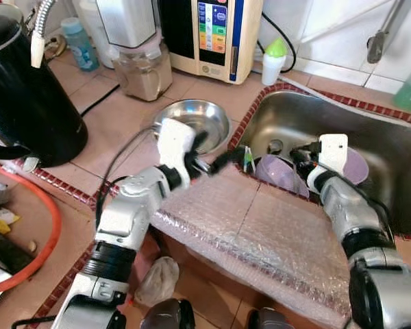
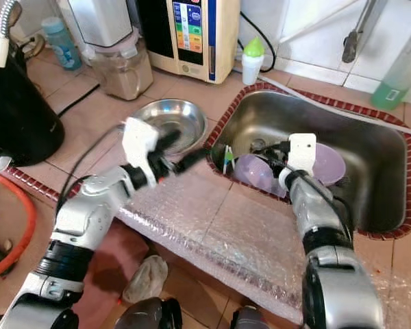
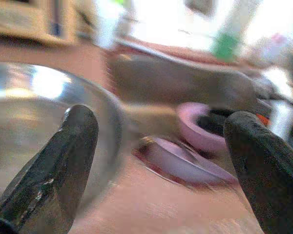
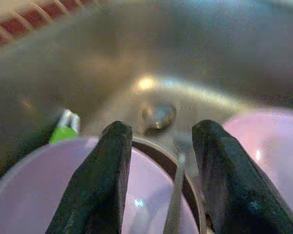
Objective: Kitchen organization
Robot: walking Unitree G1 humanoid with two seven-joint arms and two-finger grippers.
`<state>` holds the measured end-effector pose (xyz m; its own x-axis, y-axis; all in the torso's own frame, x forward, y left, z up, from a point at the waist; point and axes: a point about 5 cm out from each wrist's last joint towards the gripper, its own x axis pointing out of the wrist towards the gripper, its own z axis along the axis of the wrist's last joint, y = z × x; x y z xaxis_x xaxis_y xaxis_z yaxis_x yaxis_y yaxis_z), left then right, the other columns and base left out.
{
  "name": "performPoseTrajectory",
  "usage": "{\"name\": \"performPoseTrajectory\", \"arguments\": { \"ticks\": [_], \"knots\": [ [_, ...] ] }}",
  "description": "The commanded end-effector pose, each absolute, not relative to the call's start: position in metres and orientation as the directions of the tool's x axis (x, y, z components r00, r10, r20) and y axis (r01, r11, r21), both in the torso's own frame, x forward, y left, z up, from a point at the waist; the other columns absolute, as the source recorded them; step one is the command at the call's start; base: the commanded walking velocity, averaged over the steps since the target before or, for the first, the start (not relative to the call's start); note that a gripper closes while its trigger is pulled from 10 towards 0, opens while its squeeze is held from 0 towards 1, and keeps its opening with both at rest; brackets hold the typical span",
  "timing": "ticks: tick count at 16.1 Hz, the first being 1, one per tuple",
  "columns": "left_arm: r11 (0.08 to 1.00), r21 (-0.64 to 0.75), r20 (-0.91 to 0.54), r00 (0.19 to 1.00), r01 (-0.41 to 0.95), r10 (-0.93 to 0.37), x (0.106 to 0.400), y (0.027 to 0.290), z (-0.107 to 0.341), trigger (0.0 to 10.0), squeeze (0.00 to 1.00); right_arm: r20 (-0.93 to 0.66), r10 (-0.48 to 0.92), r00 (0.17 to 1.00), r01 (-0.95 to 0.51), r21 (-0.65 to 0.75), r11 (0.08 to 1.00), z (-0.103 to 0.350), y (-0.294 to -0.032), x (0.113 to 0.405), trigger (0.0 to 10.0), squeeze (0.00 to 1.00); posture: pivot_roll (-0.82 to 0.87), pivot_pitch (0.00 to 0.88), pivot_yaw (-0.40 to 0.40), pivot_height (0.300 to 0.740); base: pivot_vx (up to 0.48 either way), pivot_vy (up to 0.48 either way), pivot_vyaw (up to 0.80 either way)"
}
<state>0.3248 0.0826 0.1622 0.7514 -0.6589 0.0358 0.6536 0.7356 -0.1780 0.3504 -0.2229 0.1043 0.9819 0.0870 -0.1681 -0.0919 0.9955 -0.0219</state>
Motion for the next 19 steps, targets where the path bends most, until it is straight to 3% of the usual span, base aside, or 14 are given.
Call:
{"name": "performPoseTrajectory", "arguments": {
  "ticks": [1, 2, 4, 5, 9, 10, 11, 12, 13, 18, 19],
  "knots": [
    [0.798, -0.150, 0.066, 0.811, 0.584, -0.581, 0.332, 0.096, 0.169, 10.0, 1.00, -0.139, 0.127, 0.982, -0.131, -0.025, 0.991, 0.104, -0.212, 0.347, 10.0, 1.00, -0.08, 0.051, 0.064, 0.740, 0.000, 0.000, 0.00],
    [0.822, -0.150, 0.077, 0.836, 0.549, -0.544, 0.335, 0.101, 0.171, 10.0, 1.00, -0.128, 0.134, 0.983, -0.133, 0.015, 0.991, 0.103, -0.208, 0.344, 10.0, 1.00, -0.08, 0.055, 0.060, 0.740, 0.000, 0.000, 0.00],
    [0.921, -0.213, 0.144, 0.943, 0.326, -0.301, 0.348, 0.133, 0.184, 10.0, 1.00, -0.038, 0.177, 0.983, -0.173, 0.100, 0.980, 0.098, -0.184, 0.325, 10.0, 1.00, -0.09, 0.060, 0.057, 0.740, 0.000, 0.000, 0.00],
    [0.930, -0.228, 0.140, 0.955, 0.290, -0.263, 0.350, 0.139, 0.184, 10.0, 1.00, -0.031, 0.177, 0.984, -0.173, 0.104, 0.979, 0.096, -0.178, 0.319, 10.0, 1.00, -0.10, 0.058, 0.057, 0.740, 0.000, 0.000, 0.00],
    [0.965, -0.230, 0.041, 0.992, 0.128, -0.122, 0.358, 0.161, 0.165, 10.0, 1.00, 0.007, 0.293, 0.956, -0.292, -0.031, 0.956, 0.097, -0.153, 0.295, 10.0, 1.00, -0.13, 0.056, 0.064, 0.740, 0.000, 0.000, 0.00],
    [0.965, -0.235, 0.027, 0.994, 0.114, -0.110, 0.362, 0.161, 0.162, 10.0, 1.00, 0.013, 0.310, 0.951, -0.309, -0.010, 0.951, 0.101, -0.151, 0.290, 10.0, 0.00, -0.13, 0.059, 0.066, 0.740, 0.000, 0.000, 0.00],
    [0.962, -0.254, -0.010, 0.994, 0.103, -0.109, 0.366, 0.160, 0.158, 10.0, 1.00, 0.058, 0.364, 0.930, -0.364, -0.002, 0.931, 0.117, -0.141, 0.283, 10.0, 0.00, -0.14, 0.068, 0.075, 0.740, 0.000, 0.000, 0.00],
    [0.956, -0.280, -0.042, 0.993, 0.091, -0.107, 0.370, 0.159, 0.155, 10.0, 0.19, 0.095, 0.399, 0.912, -0.400, -0.013, 0.917, 0.128, -0.134, 0.278, 10.0, 0.00, -0.14, 0.075, 0.079, 0.740, 0.000, 0.000, 0.00],
    [0.953, -0.291, -0.063, 0.992, 0.087, -0.109, 0.373, 0.158, 0.153, 10.0, 0.00, 0.113, 0.404, 0.908, -0.405, -0.015, 0.914, 0.134, -0.131, 0.274, 10.0, 0.00, -0.15, 0.083, 0.084, 0.740, 0.000, 0.000, 0.00],
    [0.932, -0.352, -0.193, 0.968, 0.081, -0.157, 0.384, 0.146, 0.142, 10.0, 0.00, 0.124, 0.383, 0.915, -0.382, -0.036, 0.923, 0.139, -0.129, 0.263, 10.0, 0.00, -0.17, 0.097, 0.110, 0.740, 0.000, 0.000, 0.00],
    [0.935, -0.348, -0.218, 0.963, 0.076, -0.159, 0.386, 0.145, 0.139, 7.5, 0.00, 0.117, 0.393, 0.912, -0.387, -0.068, 0.920, 0.139, -0.128, 0.262, 10.0, 0.00, -0.18, 0.091, 0.119, 0.740, 0.000, 0.000, 0.00]
  ]
}}
